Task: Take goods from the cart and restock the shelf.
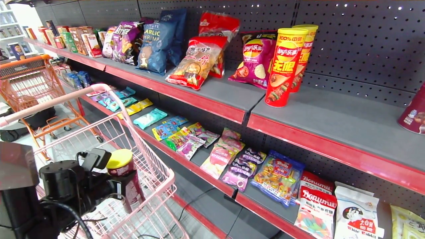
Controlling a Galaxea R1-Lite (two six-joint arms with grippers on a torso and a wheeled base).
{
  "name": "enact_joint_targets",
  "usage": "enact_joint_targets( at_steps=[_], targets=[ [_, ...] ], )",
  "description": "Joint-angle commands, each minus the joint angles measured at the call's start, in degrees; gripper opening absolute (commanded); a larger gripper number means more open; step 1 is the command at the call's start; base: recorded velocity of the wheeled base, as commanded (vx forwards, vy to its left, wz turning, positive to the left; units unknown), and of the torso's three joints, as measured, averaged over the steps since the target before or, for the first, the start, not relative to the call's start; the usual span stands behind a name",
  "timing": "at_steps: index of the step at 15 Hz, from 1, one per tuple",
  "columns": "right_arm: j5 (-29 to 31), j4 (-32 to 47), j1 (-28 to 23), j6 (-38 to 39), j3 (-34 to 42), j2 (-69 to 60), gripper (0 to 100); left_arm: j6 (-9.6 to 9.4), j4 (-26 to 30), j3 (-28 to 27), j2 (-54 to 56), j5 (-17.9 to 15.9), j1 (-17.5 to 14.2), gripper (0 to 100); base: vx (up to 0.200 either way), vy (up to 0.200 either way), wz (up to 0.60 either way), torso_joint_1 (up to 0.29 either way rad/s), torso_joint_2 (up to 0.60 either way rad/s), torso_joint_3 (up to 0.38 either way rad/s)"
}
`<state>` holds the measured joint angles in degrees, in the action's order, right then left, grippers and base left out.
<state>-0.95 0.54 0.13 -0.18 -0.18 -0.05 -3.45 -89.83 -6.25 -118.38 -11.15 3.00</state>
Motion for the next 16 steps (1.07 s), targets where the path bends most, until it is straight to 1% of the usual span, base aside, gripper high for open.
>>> enact_joint_targets(
  at_steps=[1,2,4,6,7,8,9,10,11,12,13,14,15,16],
  targets=[
    [0.0,0.0,0.0,0.0,0.0,0.0,100,0.11,-0.2,5.8,11.2,2.0,-0.5,0,0.000,0.000,0.00,0.000,0.00,0.000],
    [0.0,0.0,0.0,0.0,0.0,0.0,100,0.11,-0.2,6.0,13.4,2.7,-0.5,0,0.000,0.000,0.00,0.000,0.00,0.000],
    [0.0,0.0,0.0,0.0,0.0,0.0,100,0.11,2.5,5.3,18.4,4.6,-0.5,0,0.000,0.000,0.00,0.000,0.00,0.000],
    [0.0,0.0,0.0,0.0,0.0,0.0,100,0.20,5.8,3.1,21.7,5.2,-2.2,0,0.000,0.000,0.00,0.000,0.00,0.000],
    [0.0,0.0,0.0,0.0,0.0,0.0,100,0.55,11.0,0.4,25.2,5.2,-4.0,0,0.000,0.000,0.00,0.000,0.00,0.000],
    [0.0,0.0,0.0,0.0,0.0,0.0,100,1.34,15.0,-1.4,27.8,5.2,-4.8,0,0.000,0.000,0.00,0.000,0.00,0.000],
    [0.0,0.0,0.0,0.0,0.0,0.0,100,2.31,23.6,-4.3,32.3,5.2,-5.3,0,0.000,0.000,0.00,0.000,0.00,0.000],
    [0.0,0.0,0.0,0.0,0.0,0.0,100,2.66,31.3,-7.1,36.6,5.2,-5.4,0,0.000,0.000,0.00,0.000,0.00,0.000],
    [0.0,0.0,0.0,0.0,0.0,0.0,100,2.66,37.0,-9.2,40.1,5.2,-5.3,0,0.000,0.000,0.00,0.000,0.00,0.000],
    [0.0,0.0,0.0,0.0,0.0,0.0,100,2.75,45.4,-11.9,45.0,5.0,-5.3,0,0.000,0.000,0.00,0.000,0.00,0.000],
    [0.0,0.0,0.0,0.0,0.0,0.0,100,3.10,52.1,-13.6,49.6,4.7,-5.3,0,0.000,0.000,0.00,0.000,0.00,0.000],
    [0.0,0.0,0.0,0.0,0.0,0.0,100,3.36,55.9,-14.4,52.1,4.6,-5.3,0,0.000,0.000,0.00,0.000,0.00,0.000],
    [0.0,0.0,0.0,0.0,0.0,0.0,100,3.45,65.3,-16.0,59.1,4.4,-5.3,0,0.000,0.000,0.00,0.000,0.00,0.000],
    [0.0,0.0,0.0,0.0,0.0,0.0,100,3.45,70.1,-16.6,63.5,3.9,-5.3,0,0.000,0.000,0.00,0.000,0.00,0.000]
  ],
)
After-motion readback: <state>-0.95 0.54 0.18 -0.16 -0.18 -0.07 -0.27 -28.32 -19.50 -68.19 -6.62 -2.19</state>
